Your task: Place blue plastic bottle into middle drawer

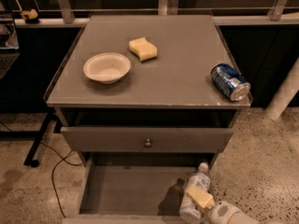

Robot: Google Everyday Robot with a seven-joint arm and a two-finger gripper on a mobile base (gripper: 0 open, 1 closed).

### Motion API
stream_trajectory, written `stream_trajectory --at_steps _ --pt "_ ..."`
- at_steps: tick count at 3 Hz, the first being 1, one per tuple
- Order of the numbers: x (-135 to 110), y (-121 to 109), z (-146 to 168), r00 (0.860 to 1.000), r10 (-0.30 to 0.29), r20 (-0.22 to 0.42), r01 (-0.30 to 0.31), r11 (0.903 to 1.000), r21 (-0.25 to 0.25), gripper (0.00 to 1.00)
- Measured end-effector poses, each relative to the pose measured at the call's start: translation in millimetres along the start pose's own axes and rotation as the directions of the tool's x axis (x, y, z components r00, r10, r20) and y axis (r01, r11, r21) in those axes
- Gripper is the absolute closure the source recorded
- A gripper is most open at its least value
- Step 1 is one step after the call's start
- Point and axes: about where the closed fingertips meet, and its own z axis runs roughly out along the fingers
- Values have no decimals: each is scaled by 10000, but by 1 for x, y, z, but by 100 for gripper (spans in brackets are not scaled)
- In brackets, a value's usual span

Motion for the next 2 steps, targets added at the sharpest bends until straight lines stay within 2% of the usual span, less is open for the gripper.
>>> stream_trajectory --at_steps 2 --pt "3 -5 5 9999 115 17 -115 9999 28 100"
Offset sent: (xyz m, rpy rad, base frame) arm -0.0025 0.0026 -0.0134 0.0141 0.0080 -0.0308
